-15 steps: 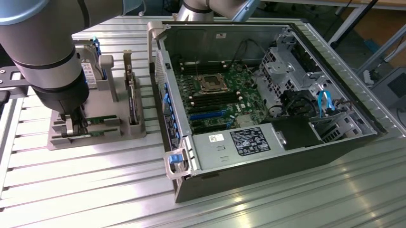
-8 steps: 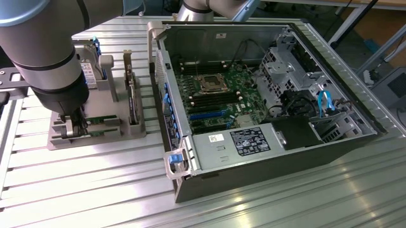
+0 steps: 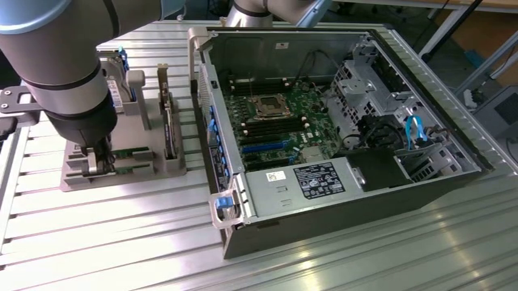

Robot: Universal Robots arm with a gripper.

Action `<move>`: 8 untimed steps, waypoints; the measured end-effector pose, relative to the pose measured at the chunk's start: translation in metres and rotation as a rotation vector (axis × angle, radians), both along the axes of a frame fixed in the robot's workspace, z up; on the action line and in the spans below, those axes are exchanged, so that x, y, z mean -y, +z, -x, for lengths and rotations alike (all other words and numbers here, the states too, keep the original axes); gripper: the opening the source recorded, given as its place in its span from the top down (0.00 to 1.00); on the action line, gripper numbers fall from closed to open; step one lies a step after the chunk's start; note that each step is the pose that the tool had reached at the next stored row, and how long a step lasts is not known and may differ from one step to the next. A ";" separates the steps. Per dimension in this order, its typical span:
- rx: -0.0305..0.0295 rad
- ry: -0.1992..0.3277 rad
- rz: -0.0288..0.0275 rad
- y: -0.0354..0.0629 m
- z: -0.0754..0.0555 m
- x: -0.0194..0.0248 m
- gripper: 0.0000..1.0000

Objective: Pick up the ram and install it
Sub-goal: 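Pick up the ram and move it above insertion slot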

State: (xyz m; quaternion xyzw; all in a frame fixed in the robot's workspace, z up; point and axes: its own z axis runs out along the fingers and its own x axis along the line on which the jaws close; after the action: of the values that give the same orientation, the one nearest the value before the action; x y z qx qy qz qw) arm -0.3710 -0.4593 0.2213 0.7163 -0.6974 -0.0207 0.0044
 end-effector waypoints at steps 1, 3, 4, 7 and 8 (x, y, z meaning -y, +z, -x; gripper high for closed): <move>-0.0006 0.000 0.0001 0.0000 -0.001 0.0000 0.76; -0.0021 0.000 0.0000 0.0000 -0.005 0.0000 0.76; -0.0039 0.000 0.0000 0.0000 -0.009 0.0001 0.76; -0.0064 0.000 0.0001 0.0000 -0.018 0.0003 0.76; -0.0067 0.000 0.0000 0.0000 -0.019 0.0003 0.76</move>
State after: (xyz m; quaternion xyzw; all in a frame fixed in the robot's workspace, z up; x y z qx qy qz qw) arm -0.3515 -0.4596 0.2213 0.7162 -0.6974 -0.0231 0.0068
